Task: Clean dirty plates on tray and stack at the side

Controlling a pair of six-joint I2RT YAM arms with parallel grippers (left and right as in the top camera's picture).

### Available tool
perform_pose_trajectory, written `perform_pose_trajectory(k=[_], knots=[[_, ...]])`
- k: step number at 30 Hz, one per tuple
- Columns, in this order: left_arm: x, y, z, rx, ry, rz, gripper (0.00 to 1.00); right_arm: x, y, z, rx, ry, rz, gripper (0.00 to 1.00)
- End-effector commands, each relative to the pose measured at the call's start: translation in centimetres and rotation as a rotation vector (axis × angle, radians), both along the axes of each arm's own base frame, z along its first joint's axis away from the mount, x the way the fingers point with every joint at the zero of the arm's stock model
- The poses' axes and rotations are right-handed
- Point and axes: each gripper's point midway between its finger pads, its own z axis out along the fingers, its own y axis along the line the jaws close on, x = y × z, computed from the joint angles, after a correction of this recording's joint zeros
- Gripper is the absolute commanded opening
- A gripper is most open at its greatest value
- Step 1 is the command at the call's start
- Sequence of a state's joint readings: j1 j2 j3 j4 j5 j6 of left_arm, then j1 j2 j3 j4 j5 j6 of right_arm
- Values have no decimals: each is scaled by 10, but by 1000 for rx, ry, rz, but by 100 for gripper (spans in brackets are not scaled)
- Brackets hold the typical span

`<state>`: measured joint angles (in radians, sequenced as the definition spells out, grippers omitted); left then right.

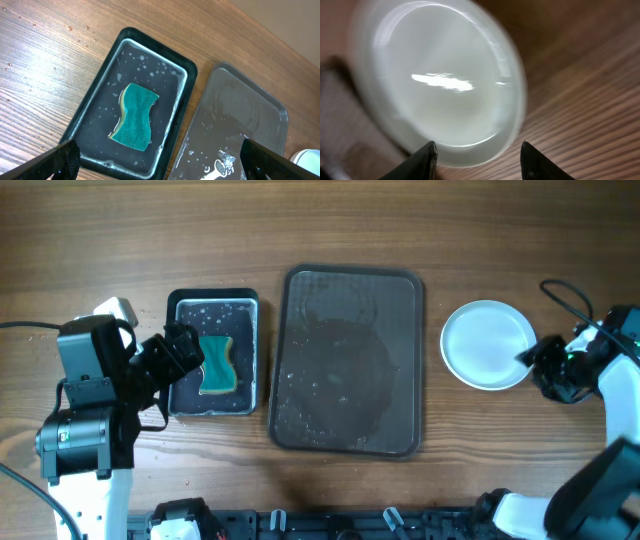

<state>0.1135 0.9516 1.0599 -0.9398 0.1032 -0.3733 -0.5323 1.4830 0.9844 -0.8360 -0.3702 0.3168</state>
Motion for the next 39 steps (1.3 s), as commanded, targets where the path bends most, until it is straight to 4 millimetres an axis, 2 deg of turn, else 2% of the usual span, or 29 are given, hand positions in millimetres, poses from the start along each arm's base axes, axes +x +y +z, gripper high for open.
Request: perform_pose_trajectory(k=[1, 3, 5, 6, 7, 8, 10, 14, 17, 21, 23, 26, 28, 32, 35, 37, 39], knots=[[2, 0, 6, -10, -17, 4, 100, 14, 71, 115, 40, -390, 294, 54], [2, 0, 7, -10, -18, 4, 100, -10, 127, 161, 88, -546, 464, 54], [2, 0, 6, -10, -17, 4, 100, -42, 168, 191, 94, -652, 601, 56], [2, 0, 7, -10, -18, 4, 100, -55, 180, 200, 92, -683, 636, 70], [2, 0, 7, -10, -18, 4, 100, -70, 191, 210, 90, -721, 667, 100], [2, 0, 6, -10, -17, 4, 100, -80, 197, 217, 92, -748, 680, 100], [2, 0, 7, -10, -18, 4, 100, -99, 205, 230, 130, -781, 655, 100], [2, 0, 6, -10, -17, 4, 100, -117, 206, 241, 216, -775, 541, 100], [2, 0, 7, -10, -18, 4, 100, -109, 191, 240, -16, -866, 621, 100], [2, 0, 7, -10, -18, 4, 100, -113, 194, 242, -334, -1045, 933, 100], [2, 0, 7, -10, -18, 4, 100, -112, 188, 243, -505, -1148, 976, 100], [2, 0, 7, -10, -18, 4, 100, -107, 177, 224, -630, -1192, 928, 100], [2, 0, 6, -10, -17, 4, 100, -104, 171, 195, -668, -1188, 899, 100], [2, 0, 7, -10, -18, 4, 100, -96, 171, 143, -674, -1208, 892, 100], [2, 0, 6, -10, -17, 4, 100, -88, 172, 114, -633, -1222, 847, 100], [2, 0, 7, -10, -18, 4, 100, -78, 171, 101, -649, -1251, 839, 100], [2, 0, 6, -10, -17, 4, 100, -70, 171, 100, -675, -1298, 827, 100]])
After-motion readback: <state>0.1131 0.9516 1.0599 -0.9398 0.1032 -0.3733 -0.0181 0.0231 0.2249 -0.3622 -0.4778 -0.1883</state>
